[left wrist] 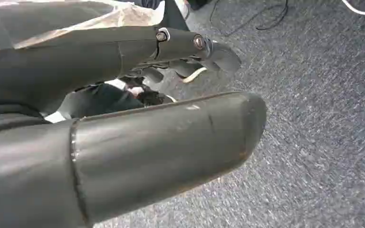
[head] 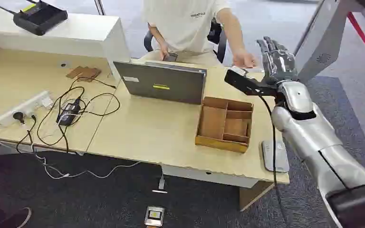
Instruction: Pass the card to the sensor for recognition and then transmit it.
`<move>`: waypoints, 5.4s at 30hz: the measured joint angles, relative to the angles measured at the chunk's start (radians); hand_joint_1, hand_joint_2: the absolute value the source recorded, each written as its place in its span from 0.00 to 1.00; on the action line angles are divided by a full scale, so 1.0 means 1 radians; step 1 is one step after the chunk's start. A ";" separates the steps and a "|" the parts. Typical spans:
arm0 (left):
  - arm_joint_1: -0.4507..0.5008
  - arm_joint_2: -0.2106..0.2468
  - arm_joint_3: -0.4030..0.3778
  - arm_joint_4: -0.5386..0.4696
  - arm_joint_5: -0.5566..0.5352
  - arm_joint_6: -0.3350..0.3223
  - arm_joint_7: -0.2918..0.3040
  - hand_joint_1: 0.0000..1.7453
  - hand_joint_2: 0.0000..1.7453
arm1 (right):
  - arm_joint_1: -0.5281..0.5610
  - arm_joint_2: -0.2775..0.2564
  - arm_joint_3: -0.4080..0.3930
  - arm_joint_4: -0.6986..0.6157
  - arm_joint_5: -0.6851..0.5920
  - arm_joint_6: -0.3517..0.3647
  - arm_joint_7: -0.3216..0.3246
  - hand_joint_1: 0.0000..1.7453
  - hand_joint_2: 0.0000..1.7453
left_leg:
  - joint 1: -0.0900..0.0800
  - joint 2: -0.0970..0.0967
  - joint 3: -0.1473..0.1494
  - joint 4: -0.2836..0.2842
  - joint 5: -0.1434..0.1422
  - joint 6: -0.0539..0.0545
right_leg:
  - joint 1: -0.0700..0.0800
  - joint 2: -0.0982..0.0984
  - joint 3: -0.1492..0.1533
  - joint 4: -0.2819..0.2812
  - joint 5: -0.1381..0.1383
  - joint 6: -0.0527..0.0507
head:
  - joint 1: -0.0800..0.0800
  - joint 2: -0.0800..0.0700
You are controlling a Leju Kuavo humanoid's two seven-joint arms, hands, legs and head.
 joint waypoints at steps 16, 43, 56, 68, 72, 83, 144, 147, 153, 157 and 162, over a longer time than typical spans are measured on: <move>0.007 0.010 -0.026 0.000 -0.006 0.005 0.000 0.00 0.00 | -0.021 0.106 0.106 0.197 0.005 -0.002 0.000 1.00 1.00 | 0.000 0.001 0.000 0.000 0.000 0.000 | 0.000 0.000 0.000 0.000 0.000 0.000 | 0.000 0.000; 0.008 0.011 -0.042 0.000 -0.016 0.002 0.007 0.00 0.00 | -0.044 0.114 0.133 0.271 -0.035 -0.054 0.005 1.00 1.00 | 0.000 0.001 0.001 0.000 0.000 0.000 | 0.000 0.000 0.000 0.000 0.000 0.000 | 0.000 0.000; 0.051 0.011 -0.042 0.000 0.029 0.027 -0.015 0.00 0.00 | -0.015 0.030 0.130 0.198 -0.083 -0.013 0.012 1.00 1.00 | 0.000 0.001 0.001 0.001 0.000 0.000 | 0.000 0.001 0.000 -0.001 0.000 0.000 | 0.000 0.000; 0.075 0.005 -0.041 0.000 0.071 0.051 -0.030 0.00 0.00 | 0.139 -0.169 0.104 -0.026 -0.168 0.042 0.093 1.00 1.00 | 0.000 0.002 0.001 0.001 0.000 0.000 | 0.000 0.001 0.000 -0.002 0.000 0.000 | 0.000 0.000; 0.076 0.002 -0.041 0.000 0.071 0.052 -0.024 0.00 0.00 | 0.191 -0.205 0.096 -0.060 -0.195 0.039 0.096 1.00 1.00 | 0.000 0.001 0.001 0.001 0.000 0.000 | 0.000 0.001 0.000 -0.002 0.000 0.000 | 0.000 0.000; 0.075 0.002 -0.041 0.000 0.077 0.057 -0.016 0.00 0.00 | 0.307 -0.246 0.079 -0.087 -0.233 0.035 0.096 1.00 1.00 | 0.000 0.002 0.000 0.001 -0.001 0.000 | 0.000 0.001 0.000 -0.002 0.000 0.000 | 0.000 0.000; 0.060 0.002 -0.050 0.000 0.078 0.077 -0.018 0.00 0.00 | 0.209 -0.246 0.009 -0.218 -0.266 0.050 0.108 1.00 1.00 | 0.000 0.002 0.001 0.000 0.000 0.000 | 0.000 0.001 0.001 -0.001 0.000 0.000 | 0.000 0.000; 0.050 0.002 -0.058 0.000 0.067 0.068 -0.012 0.00 0.00 | 0.179 -0.238 0.007 -0.222 -0.256 0.061 0.103 1.00 1.00 | 0.000 0.002 0.001 0.000 0.000 0.000 | 0.000 0.001 0.000 -0.001 0.000 0.000 | 0.000 0.000; 0.024 0.000 -0.082 0.000 0.027 0.049 0.010 0.00 0.00 | 0.126 -0.188 0.017 -0.188 -0.243 0.084 0.081 1.00 1.00 | 0.000 0.002 0.001 0.000 0.000 0.000 | 0.000 0.001 0.000 -0.001 0.000 0.000 | 0.000 0.000; 0.015 -0.003 -0.096 0.000 0.017 0.037 0.018 0.00 0.00 | 0.110 -0.159 0.031 -0.150 -0.227 0.089 0.067 1.00 1.00 | 0.000 0.002 0.000 0.000 0.000 0.000 | 0.000 0.001 0.001 -0.001 0.000 0.000 | 0.000 0.000; -0.010 -0.004 -0.115 0.000 -0.014 0.010 0.026 0.00 0.00 | 0.079 -0.089 0.053 -0.057 -0.161 0.093 0.039 1.00 1.00 | 0.000 0.002 0.000 0.000 0.000 0.000 | 0.000 0.001 0.000 -0.001 0.000 0.000 | 0.000 0.000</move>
